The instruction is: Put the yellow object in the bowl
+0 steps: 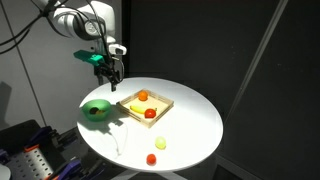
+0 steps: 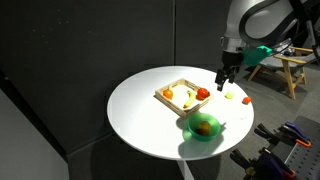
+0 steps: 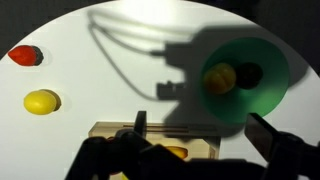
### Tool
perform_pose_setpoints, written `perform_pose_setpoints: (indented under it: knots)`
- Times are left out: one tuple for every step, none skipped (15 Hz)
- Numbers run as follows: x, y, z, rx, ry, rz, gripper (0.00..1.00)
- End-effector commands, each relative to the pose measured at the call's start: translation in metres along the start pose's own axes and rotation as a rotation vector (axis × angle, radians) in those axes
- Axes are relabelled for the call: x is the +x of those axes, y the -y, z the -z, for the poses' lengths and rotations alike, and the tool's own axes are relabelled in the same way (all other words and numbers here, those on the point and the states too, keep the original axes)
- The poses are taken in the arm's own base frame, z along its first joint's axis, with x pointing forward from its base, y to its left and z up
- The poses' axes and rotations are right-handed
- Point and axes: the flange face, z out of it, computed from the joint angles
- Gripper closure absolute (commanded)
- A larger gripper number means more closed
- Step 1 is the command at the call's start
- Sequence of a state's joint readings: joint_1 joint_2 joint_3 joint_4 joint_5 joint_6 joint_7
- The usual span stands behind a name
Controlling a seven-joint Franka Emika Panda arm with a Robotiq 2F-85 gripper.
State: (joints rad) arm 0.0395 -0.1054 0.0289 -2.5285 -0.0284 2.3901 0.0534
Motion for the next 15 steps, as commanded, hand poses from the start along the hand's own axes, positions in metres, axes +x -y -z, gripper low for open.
perform_pose_setpoints:
  knots:
    - [-0.017, -0.009, 0.018, 0.007, -0.014, -0.009, 0.00]
    - [-0.020, -0.011, 0.020, 0.007, -0.018, -0.014, 0.00]
    - [-0.021, -0.013, 0.023, 0.005, -0.033, -0.022, 0.00]
    - [-0.011, -0.006, 0.013, 0.000, -0.020, -0.013, 0.00]
    - [-0.013, -0.008, 0.016, 0.000, -0.025, -0.017, 0.00]
    - [-0.014, -0.009, 0.017, 0.001, -0.029, -0.019, 0.00]
    - [-0.015, -0.009, 0.018, 0.001, -0.031, -0.020, 0.00]
    - [-0.016, -0.009, 0.019, 0.001, -0.032, -0.020, 0.00]
    - [-0.016, -0.009, 0.018, 0.001, -0.031, -0.020, 0.00]
    - [-0.016, -0.009, 0.018, 0.001, -0.030, -0.020, 0.00]
    - [-0.016, -0.009, 0.018, 0.001, -0.030, -0.020, 0.00]
    - [-0.016, -0.009, 0.018, 0.001, -0.030, -0.020, 0.00]
    - [-0.016, -0.009, 0.018, 0.001, -0.029, -0.020, 0.00]
    - [-0.016, -0.009, 0.018, 0.001, -0.029, -0.020, 0.00]
    - [-0.017, -0.009, 0.018, 0.001, -0.029, -0.020, 0.00]
